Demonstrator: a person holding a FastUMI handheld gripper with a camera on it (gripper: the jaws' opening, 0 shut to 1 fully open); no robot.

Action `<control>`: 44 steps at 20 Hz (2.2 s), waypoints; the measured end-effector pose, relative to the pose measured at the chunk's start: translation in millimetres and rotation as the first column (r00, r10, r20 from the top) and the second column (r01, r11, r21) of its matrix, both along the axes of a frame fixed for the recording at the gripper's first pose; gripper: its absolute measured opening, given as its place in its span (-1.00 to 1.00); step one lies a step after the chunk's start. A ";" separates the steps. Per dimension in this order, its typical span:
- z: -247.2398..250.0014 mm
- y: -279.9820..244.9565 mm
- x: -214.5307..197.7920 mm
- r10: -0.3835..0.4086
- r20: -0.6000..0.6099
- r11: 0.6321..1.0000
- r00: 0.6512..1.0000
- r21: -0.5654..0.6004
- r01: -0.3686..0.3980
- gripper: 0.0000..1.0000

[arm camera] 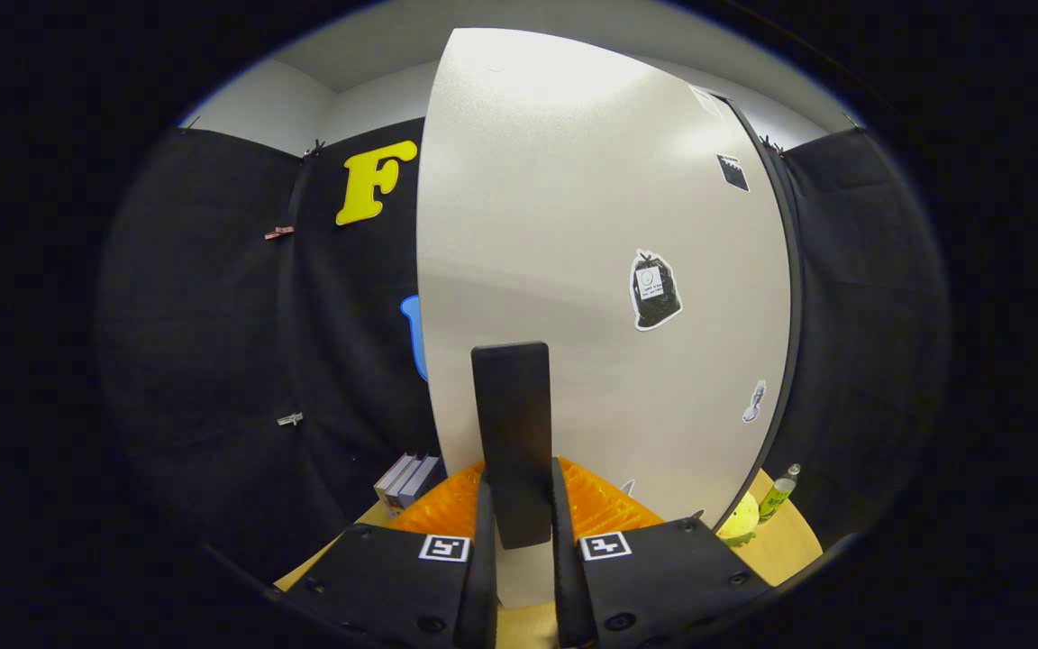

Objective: Open the shoe cabinet door, grab the shoes and put them into the shoe cabinet, then close the shoe cabinet door.

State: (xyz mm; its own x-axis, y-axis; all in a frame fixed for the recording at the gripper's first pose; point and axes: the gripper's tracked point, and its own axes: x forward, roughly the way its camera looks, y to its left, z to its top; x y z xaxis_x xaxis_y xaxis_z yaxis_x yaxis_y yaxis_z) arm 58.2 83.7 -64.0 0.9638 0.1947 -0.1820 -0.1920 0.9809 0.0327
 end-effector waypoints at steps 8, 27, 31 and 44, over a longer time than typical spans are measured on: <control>6.9 -19.2 -26.5 0.047 -0.004 0.999 0.999 0.014 -0.047 -0.41; 10.6 -80.5 -56.5 0.047 -0.004 0.999 0.999 -0.019 -0.047 -0.43; 12.7 -97.6 -68.5 -0.019 -0.016 1.000 1.000 0.004 0.019 -0.43; 15.5 -125.1 -84.7 -0.102 0.037 0.994 0.994 -0.035 0.103 -0.43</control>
State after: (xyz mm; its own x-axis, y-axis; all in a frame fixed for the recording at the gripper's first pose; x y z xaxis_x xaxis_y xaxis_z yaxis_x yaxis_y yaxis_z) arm -26.5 -41.5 -48.4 0.9842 0.0886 -0.1532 -0.0910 0.9958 -0.0086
